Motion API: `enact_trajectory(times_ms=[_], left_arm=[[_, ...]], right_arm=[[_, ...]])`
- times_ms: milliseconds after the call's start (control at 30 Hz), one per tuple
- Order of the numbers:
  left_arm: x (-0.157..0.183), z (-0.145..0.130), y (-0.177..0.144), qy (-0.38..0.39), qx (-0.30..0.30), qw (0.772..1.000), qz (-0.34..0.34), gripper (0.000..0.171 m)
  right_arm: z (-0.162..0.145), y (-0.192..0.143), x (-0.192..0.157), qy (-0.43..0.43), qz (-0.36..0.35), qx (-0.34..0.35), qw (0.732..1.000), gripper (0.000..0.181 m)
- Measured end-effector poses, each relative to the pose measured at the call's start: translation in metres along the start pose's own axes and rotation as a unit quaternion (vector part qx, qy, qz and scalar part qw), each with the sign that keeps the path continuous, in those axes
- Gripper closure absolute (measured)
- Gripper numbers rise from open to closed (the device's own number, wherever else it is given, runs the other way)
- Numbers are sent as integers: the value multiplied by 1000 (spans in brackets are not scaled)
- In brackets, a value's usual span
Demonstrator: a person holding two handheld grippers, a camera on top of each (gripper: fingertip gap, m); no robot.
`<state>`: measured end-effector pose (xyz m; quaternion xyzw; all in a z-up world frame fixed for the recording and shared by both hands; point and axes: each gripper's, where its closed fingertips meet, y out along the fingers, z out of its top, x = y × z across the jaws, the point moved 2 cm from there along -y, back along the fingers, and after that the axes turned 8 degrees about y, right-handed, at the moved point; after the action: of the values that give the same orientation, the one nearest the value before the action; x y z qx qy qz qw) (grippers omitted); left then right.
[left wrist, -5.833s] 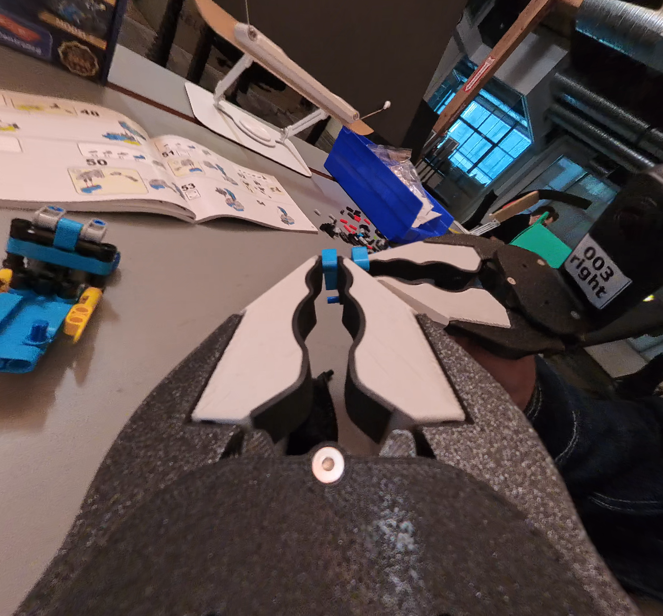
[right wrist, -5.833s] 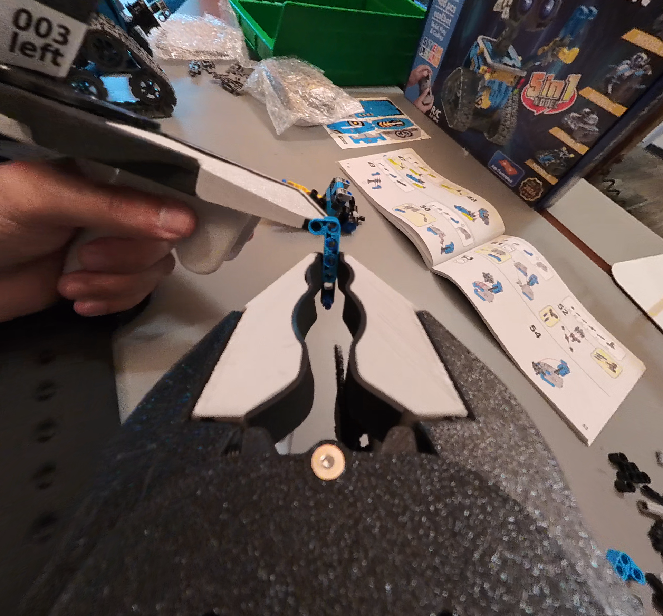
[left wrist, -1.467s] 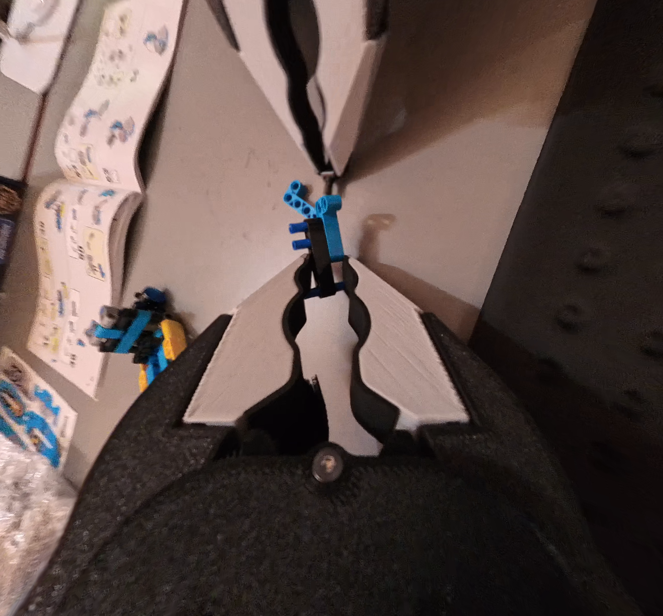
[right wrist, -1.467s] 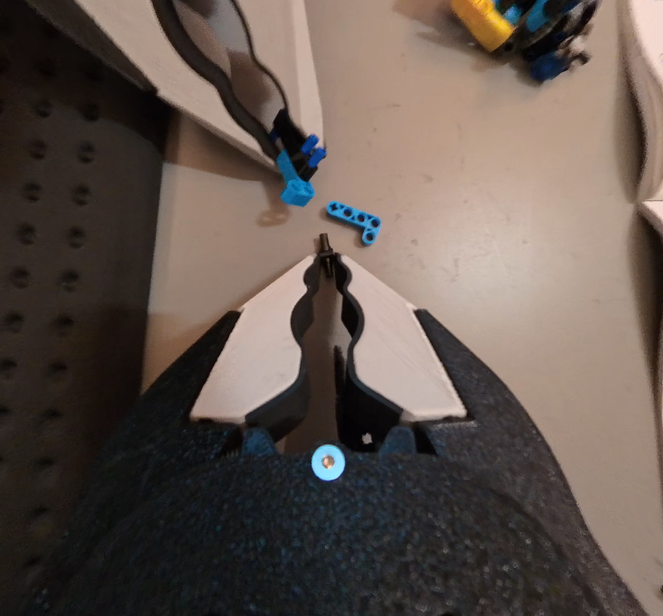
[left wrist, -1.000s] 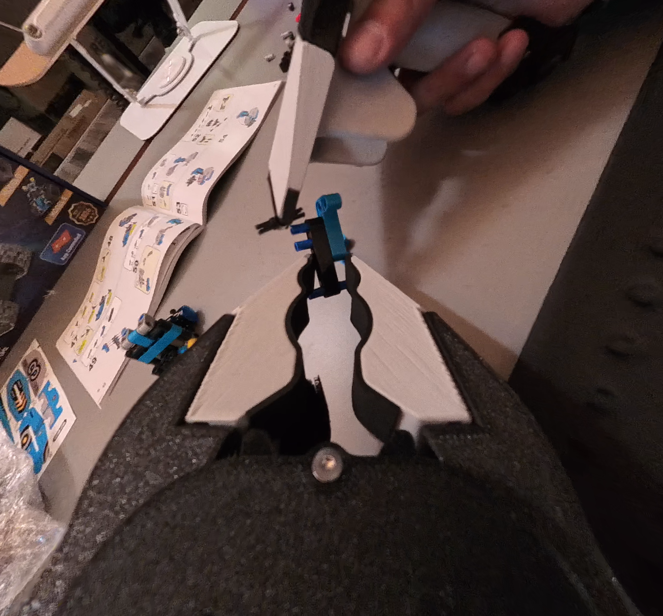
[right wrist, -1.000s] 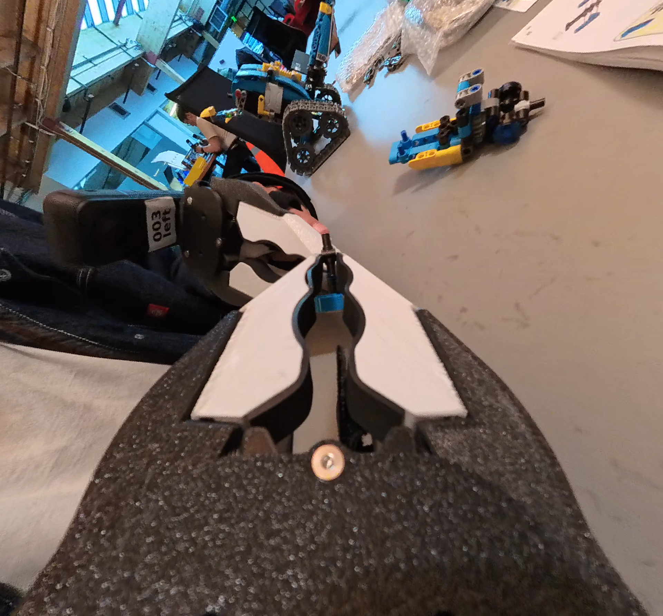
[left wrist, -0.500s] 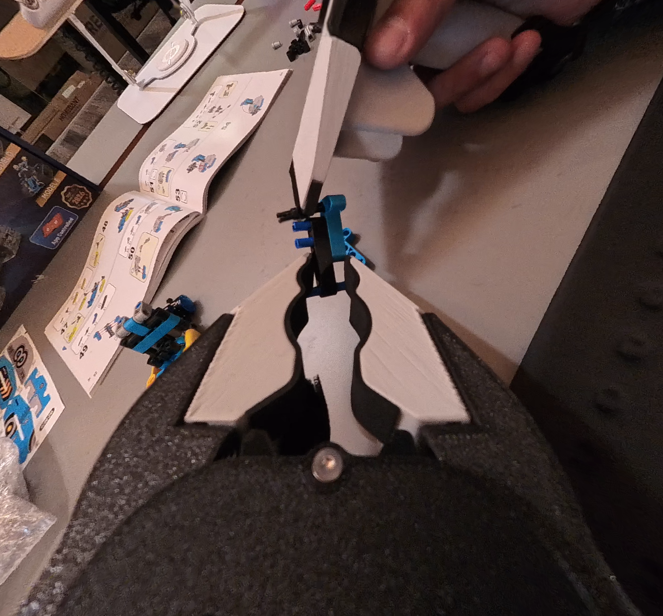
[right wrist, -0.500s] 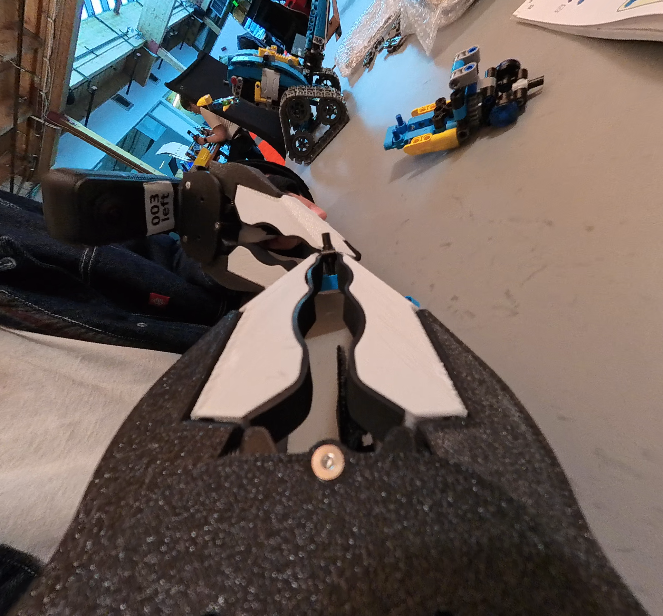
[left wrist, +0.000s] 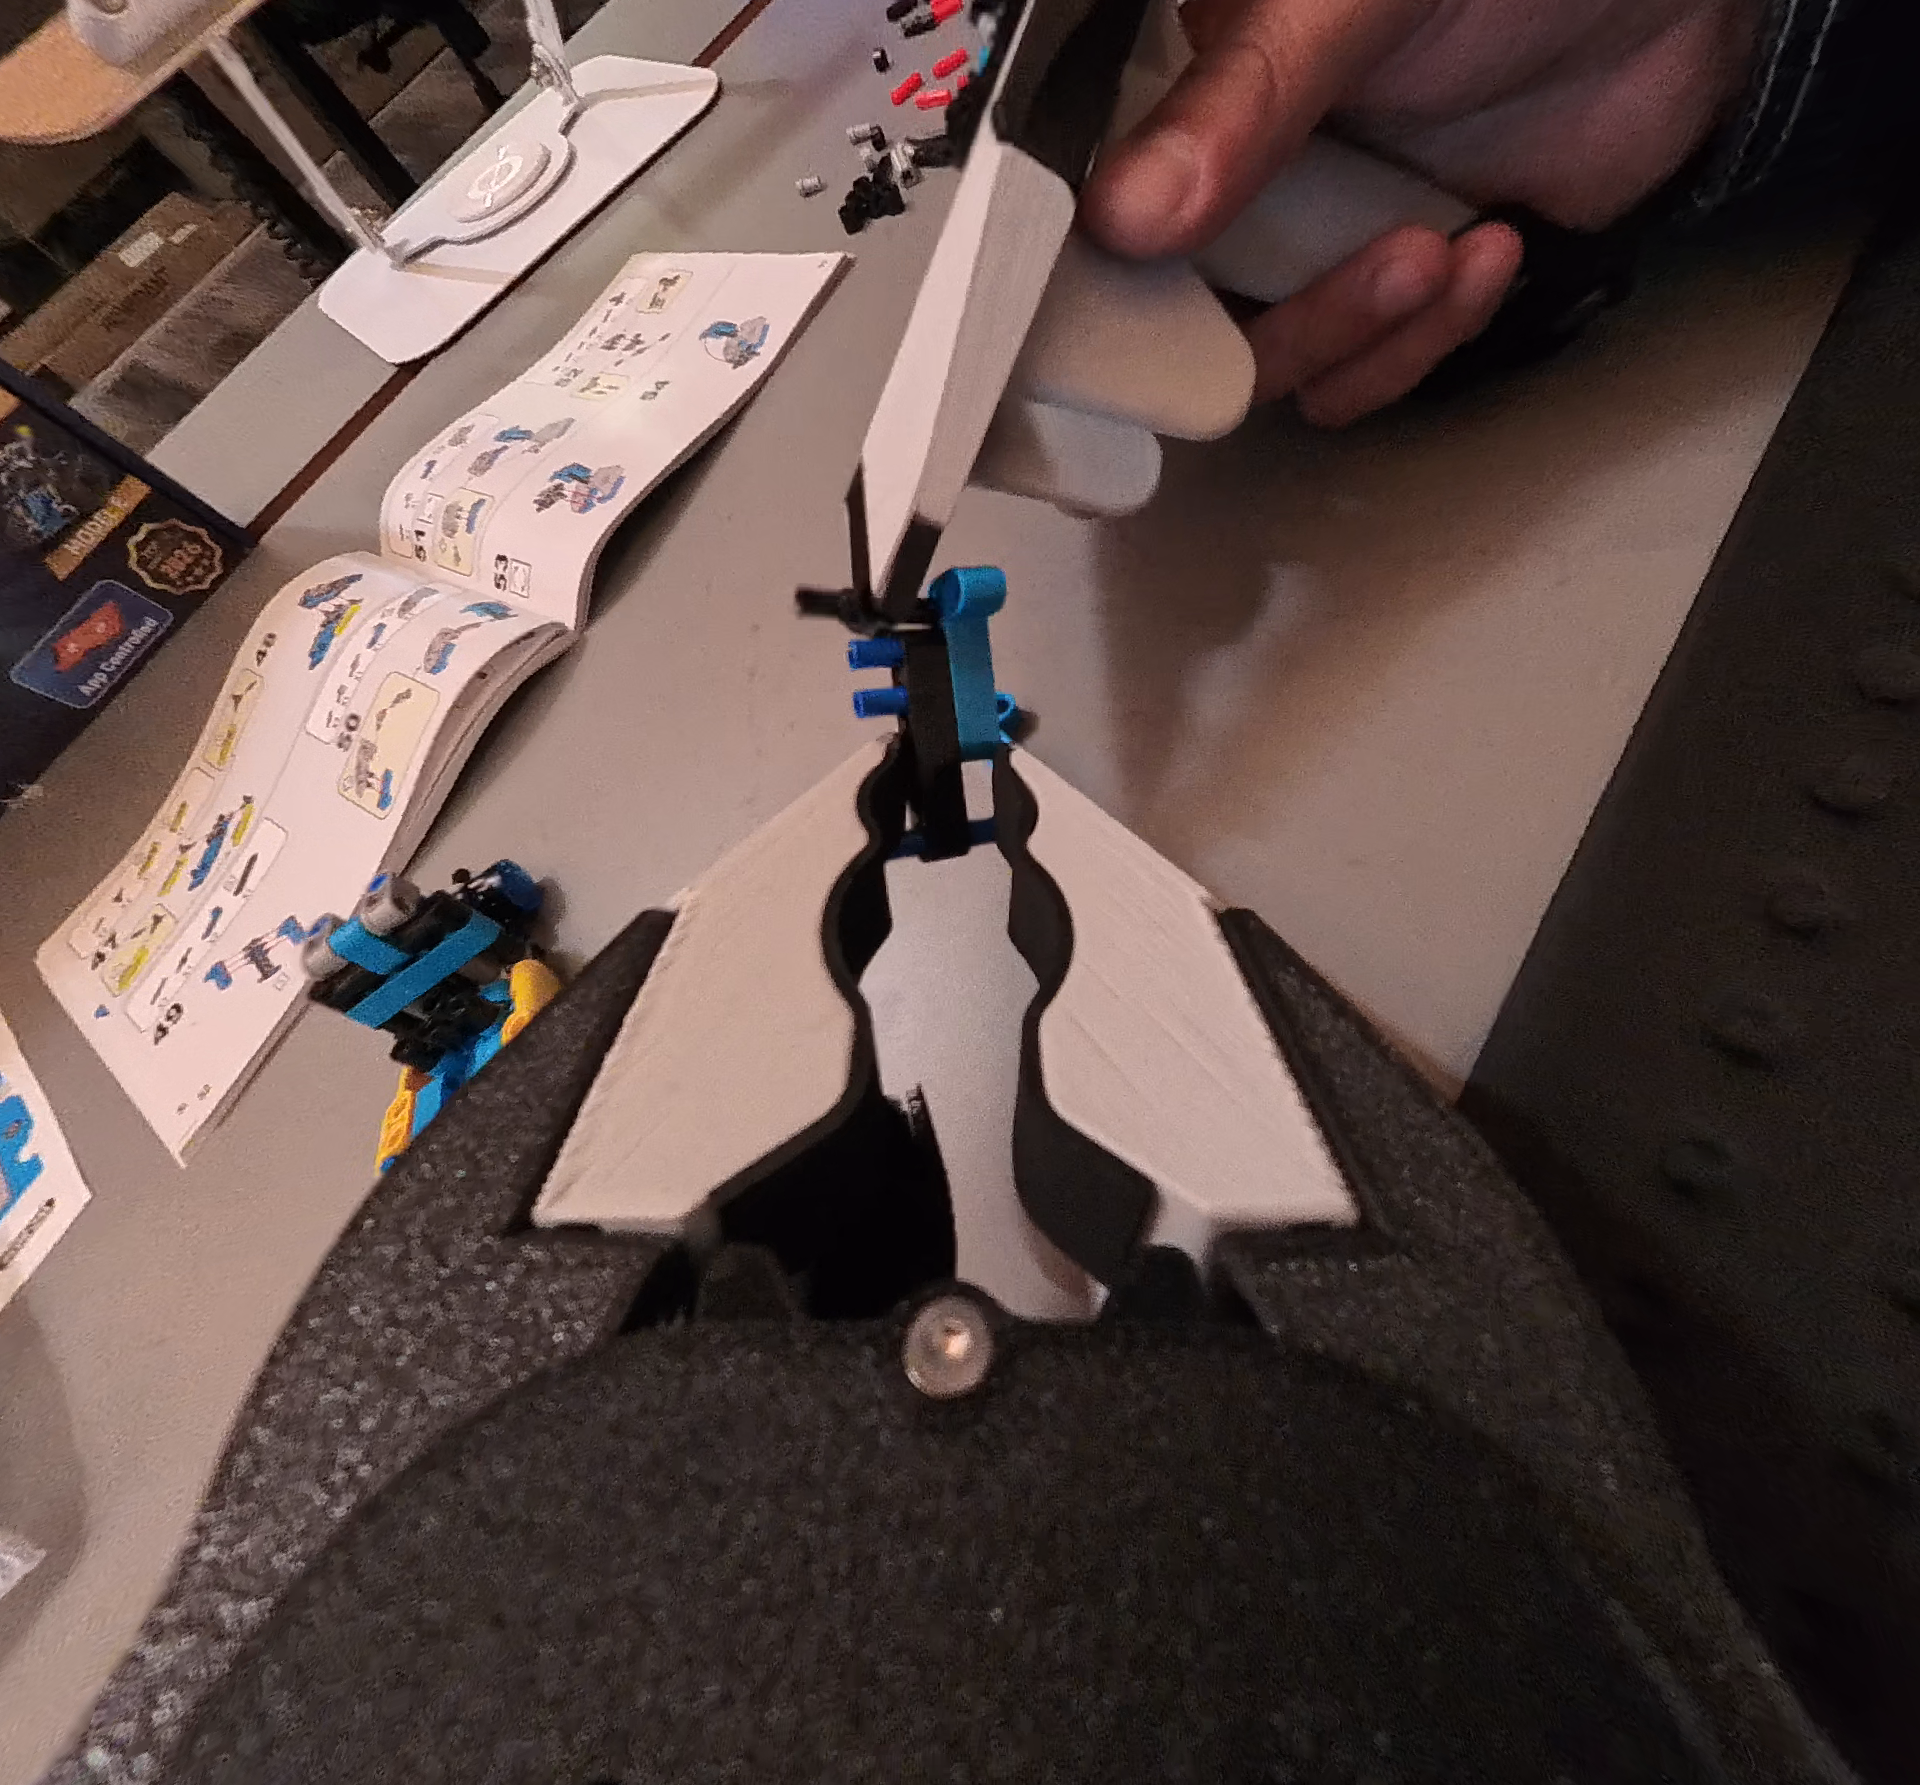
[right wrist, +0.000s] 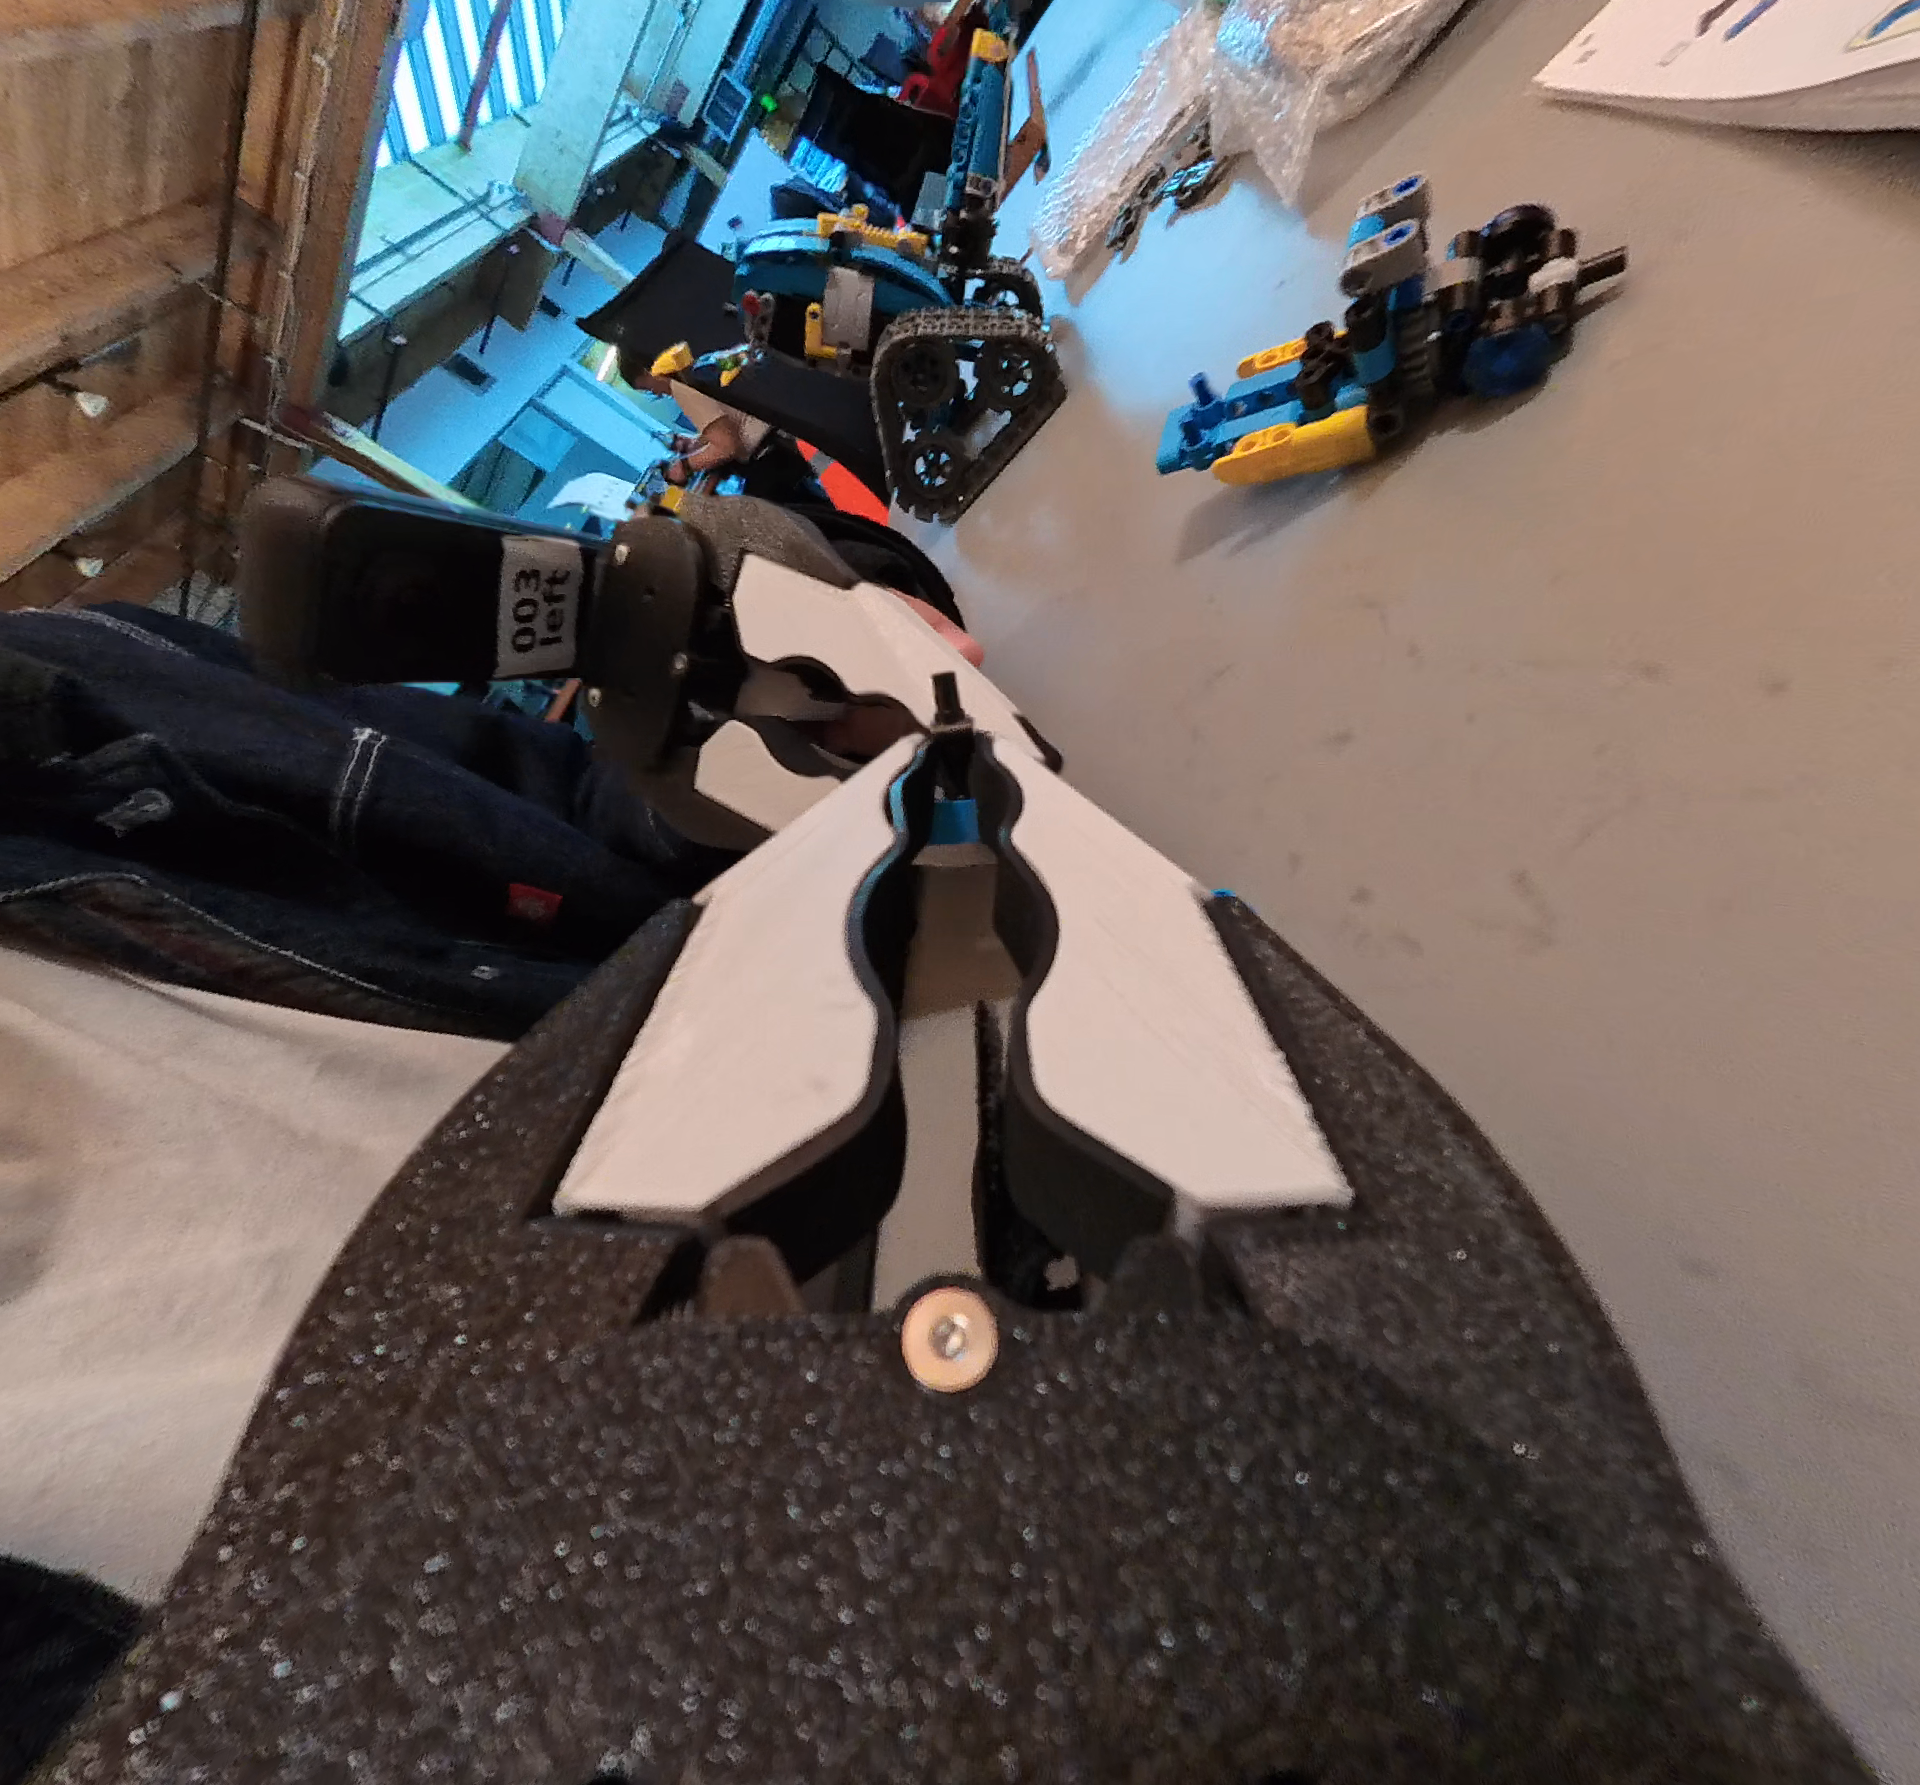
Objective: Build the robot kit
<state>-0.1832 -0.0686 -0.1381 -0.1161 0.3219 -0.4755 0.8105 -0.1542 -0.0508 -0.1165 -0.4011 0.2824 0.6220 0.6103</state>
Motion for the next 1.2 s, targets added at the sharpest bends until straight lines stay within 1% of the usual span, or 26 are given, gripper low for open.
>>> enact_trajectory(times_ms=[67, 100, 200, 267, 333, 400, 467, 567, 667, 767, 833, 933, 1000, 1033, 1100, 1200], left_arm=[[-3, 2, -2, -24, 10, 1000, -4, 156], [-7, 1, -4, -29, 9, 1000, 6, 156], [-5, -3, -2, -20, -4, 1000, 6, 156], [-3, -3, 0, 9, -11, 1000, 14, 156], [0, -7, 3, 62, -35, 997, 36, 156], [4, -15, 9, 125, -73, 988, 55, 156], [8, -19, 12, 166, -94, 980, 61, 156], [13, -21, 14, 184, -99, 976, 55, 156], [17, -21, 16, 206, -99, 972, 52, 156], [18, -21, 16, 219, -101, 969, 58, 155], [18, -21, 16, 245, -106, 961, 69, 155], [20, -19, 16, 297, -112, 944, 90, 155], [24, -16, 17, 324, -106, 936, 93, 155], [25, -16, 17, 323, -106, 936, 92, 155], [24, -16, 17, 305, -101, 944, 81, 155], [25, -16, 17, 314, -100, 940, 83, 155]], right_arm=[[3, -4, -3, 3, 9, 2, 1000, 175], [4, -6, -2, 2, 7, 7, 1000, 176], [1, -5, 1, 0, -5, -1, 1000, 175], [-1, -6, 3, 0, -11, -11, 1000, 175], [-4, -7, 7, -19, -35, -29, 999, 175], [-11, -7, 14, -70, -84, -61, 992, 175], [-18, -7, 19, -126, -122, -96, 980, 175], [-24, -7, 21, -175, -146, -123, 966, 175], [-29, -10, 22, -213, -151, -145, 954, 175], [-32, -12, 23, -223, -151, -158, 950, 175], [-33, -13, 23, -238, -157, -164, 944, 175], [-34, -13, 24, -256, -177, -176, 934, 175], [-39, -14, 32, -277, -210, -203, 915, 175], [-40, -13, 31, -279, -210, -203, 915, 175], [-39, -14, 30, -279, -206, -201, 916, 175], [-40, -14, 31, -249, -194, -199, 928, 175]])
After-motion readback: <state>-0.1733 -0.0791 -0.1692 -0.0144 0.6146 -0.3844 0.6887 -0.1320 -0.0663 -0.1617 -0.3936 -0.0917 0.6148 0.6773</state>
